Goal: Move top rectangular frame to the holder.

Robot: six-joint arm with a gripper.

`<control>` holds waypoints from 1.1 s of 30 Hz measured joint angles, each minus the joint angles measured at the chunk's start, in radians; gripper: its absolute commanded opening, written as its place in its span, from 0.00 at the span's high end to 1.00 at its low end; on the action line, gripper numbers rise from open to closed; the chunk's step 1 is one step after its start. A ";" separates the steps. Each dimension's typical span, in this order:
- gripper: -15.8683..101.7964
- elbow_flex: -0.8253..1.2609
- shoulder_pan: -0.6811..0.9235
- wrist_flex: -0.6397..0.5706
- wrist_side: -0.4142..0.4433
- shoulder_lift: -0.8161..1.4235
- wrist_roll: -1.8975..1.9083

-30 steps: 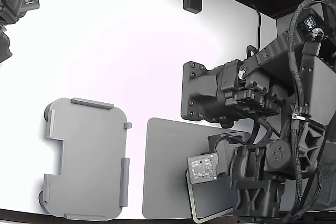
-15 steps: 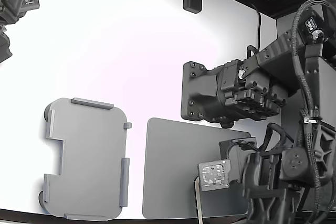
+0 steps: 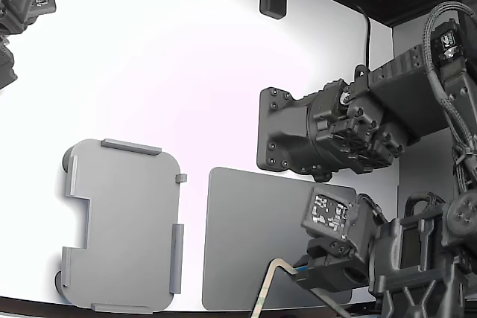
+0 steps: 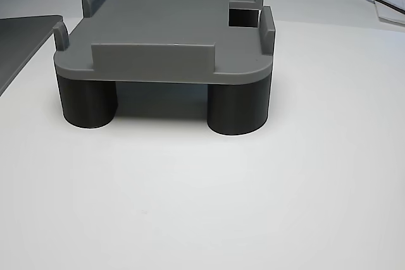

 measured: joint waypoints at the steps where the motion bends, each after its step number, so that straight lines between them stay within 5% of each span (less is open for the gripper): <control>1: 0.96 -0.003 -0.035 -0.005 0.000 0.000 0.037; 15: 0.96 -0.229 -0.474 0.020 0.020 -0.316 0.383; 21: 0.96 -0.353 -0.497 0.021 0.015 -0.471 0.506; 33: 0.96 -0.285 -0.541 0.021 0.003 -0.465 0.442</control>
